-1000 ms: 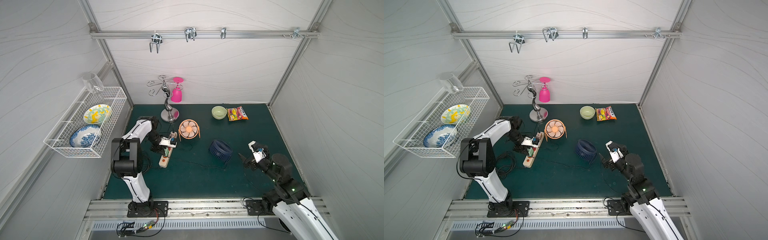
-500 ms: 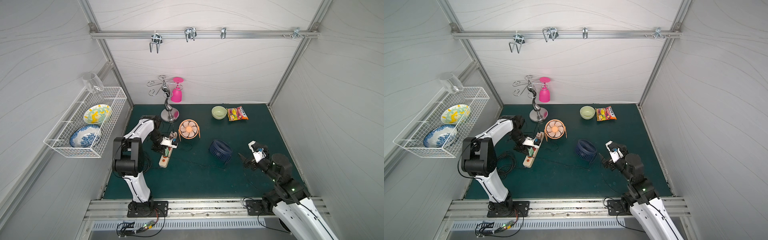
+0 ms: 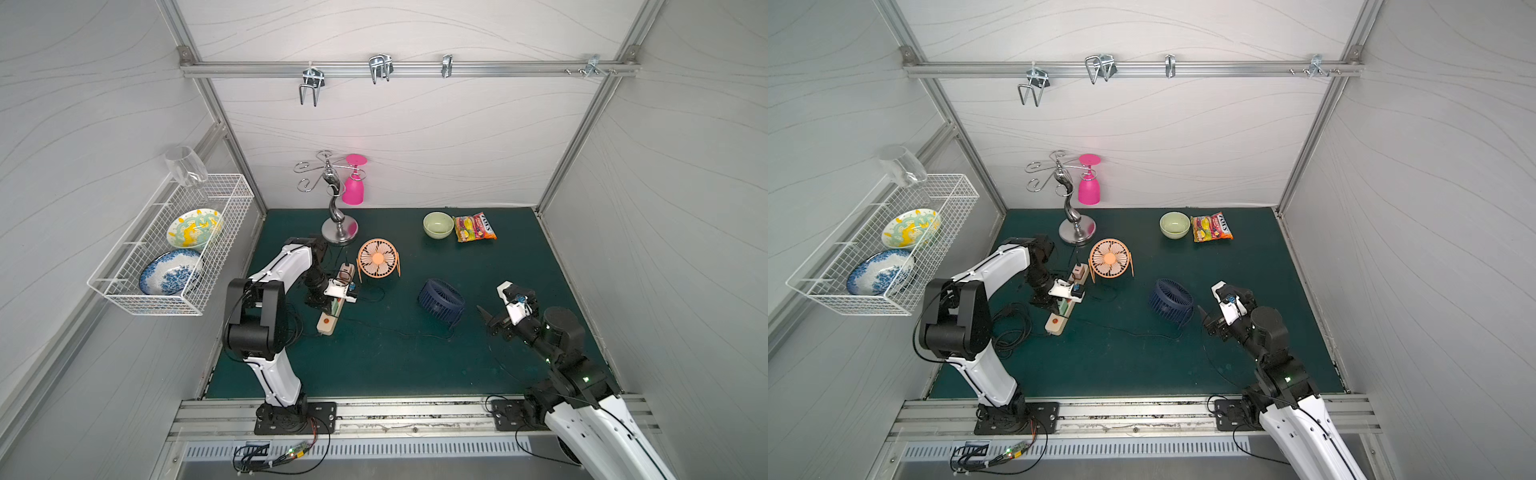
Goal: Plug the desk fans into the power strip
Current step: Adjust the power cord at the center of the board.
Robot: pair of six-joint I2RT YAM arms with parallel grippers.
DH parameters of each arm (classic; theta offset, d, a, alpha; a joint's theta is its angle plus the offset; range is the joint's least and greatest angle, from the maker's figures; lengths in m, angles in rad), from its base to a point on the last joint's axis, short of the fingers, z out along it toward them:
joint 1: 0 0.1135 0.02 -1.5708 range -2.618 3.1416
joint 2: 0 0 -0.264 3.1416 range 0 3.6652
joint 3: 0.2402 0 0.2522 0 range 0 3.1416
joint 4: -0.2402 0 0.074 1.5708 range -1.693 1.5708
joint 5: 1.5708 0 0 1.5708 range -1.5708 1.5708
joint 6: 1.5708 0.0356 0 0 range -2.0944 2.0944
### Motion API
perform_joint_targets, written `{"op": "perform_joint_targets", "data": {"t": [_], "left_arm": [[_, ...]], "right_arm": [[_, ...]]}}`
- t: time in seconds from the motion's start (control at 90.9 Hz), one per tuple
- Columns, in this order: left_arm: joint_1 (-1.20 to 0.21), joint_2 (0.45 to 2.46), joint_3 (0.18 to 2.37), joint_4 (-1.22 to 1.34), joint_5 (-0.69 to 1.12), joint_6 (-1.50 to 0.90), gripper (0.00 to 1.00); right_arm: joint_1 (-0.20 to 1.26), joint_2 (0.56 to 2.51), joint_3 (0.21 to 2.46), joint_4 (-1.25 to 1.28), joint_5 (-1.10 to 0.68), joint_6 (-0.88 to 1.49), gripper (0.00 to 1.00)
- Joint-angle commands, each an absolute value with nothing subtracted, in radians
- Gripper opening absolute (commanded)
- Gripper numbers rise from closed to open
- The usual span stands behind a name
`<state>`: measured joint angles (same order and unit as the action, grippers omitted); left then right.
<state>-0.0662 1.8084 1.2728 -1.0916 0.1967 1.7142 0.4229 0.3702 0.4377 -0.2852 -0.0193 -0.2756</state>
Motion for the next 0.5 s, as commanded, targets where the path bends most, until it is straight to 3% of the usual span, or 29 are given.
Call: {"op": "perform_joint_targets", "data": {"t": [0.0,0.231,0.484], "left_arm": [[-0.063,1.925,1.177,-0.823,-0.013,1.675,0.0],[-0.061,1.841,1.016,-0.684,0.012,1.69,0.0],[-0.054,1.826,1.015,-0.624,0.048,1.685,0.0]], "right_arm": [[0.414,0.356,0.425,-0.261,-0.019,-0.253,0.99],[0.412,0.359,0.423,-0.25,-0.036,-0.252,0.99],[0.412,0.352,0.422,-0.253,-0.034,-0.249,0.99]]}}
